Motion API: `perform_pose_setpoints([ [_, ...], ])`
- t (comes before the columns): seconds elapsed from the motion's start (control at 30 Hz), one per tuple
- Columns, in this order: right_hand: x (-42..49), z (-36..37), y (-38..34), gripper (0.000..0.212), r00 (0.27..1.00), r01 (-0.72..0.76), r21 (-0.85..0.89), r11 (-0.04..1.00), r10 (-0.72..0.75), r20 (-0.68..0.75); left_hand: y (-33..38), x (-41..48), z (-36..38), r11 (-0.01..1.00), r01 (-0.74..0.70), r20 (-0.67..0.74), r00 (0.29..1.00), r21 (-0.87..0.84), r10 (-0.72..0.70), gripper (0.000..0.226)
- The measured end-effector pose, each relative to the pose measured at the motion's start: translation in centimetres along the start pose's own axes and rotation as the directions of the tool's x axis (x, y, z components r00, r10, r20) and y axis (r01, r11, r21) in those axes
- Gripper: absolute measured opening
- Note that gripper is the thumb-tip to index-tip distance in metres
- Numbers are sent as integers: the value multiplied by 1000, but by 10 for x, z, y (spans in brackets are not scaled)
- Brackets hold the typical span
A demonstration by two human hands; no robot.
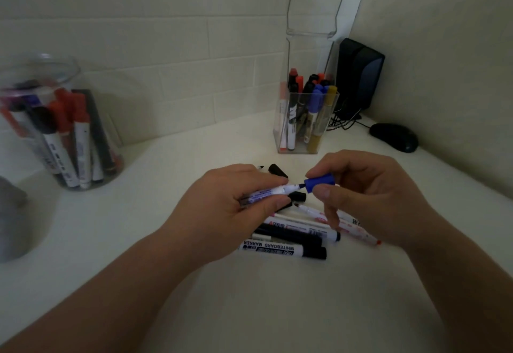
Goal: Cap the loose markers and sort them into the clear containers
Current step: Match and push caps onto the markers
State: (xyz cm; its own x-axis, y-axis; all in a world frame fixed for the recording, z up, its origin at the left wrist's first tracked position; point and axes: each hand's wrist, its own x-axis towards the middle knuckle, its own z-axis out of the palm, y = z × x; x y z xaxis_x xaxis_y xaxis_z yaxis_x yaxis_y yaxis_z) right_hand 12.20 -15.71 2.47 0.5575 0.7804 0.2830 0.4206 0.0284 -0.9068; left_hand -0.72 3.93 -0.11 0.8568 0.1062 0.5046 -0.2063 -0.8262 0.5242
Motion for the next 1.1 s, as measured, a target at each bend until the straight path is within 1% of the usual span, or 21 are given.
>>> perform_pose_setpoints([
  [0.13,-1,1,0,18,999,14,-22,1000,-15,-31,2,0,-1,1000,-4,-20,1000,-1,4,24],
  [0.2,-2,0,0,20,1000,-6,-20,1000,5,-21,2,0,-1,1000,-6,-17,1000,1,6,26],
  [0.27,-1,-1,1,16,1000,-17,-13,1000,17,1,3,0,-1,1000,-13,-6,1000,-1,13,27],
  [0.37,-1,-3,2,23,999,33,-81,996,-31,17,4,0,0,999,-27,-18,999,-22,27,25],
  [0.5,-1,-7,-1,33,998,64,-144,987,-66,-9,3,0,-1,998,-28,-68,997,-63,23,20],
  [0.57,0,-8,-2,29,998,51,-162,985,-57,-31,3,0,-1,997,-31,-83,996,-65,25,20],
  [0.7,2,-3,-4,13,991,-27,3,1000,28,-132,3,-1,0,998,-24,-76,997,-65,19,21],
  [0.8,2,1,-5,19,983,-32,205,978,68,-168,3,0,0,999,-23,-64,998,-43,20,23],
  [0.87,2,3,-7,25,986,-36,249,968,74,-146,3,0,0,999,-20,-61,998,-35,18,23],
  [0.97,1,7,-8,22,995,-23,191,981,40,-89,2,0,0,999,-20,-62,998,-28,18,23],
  [1.1,0,14,-8,22,998,-12,48,999,15,-59,3,0,0,999,-32,-24,999,-15,31,21],
])
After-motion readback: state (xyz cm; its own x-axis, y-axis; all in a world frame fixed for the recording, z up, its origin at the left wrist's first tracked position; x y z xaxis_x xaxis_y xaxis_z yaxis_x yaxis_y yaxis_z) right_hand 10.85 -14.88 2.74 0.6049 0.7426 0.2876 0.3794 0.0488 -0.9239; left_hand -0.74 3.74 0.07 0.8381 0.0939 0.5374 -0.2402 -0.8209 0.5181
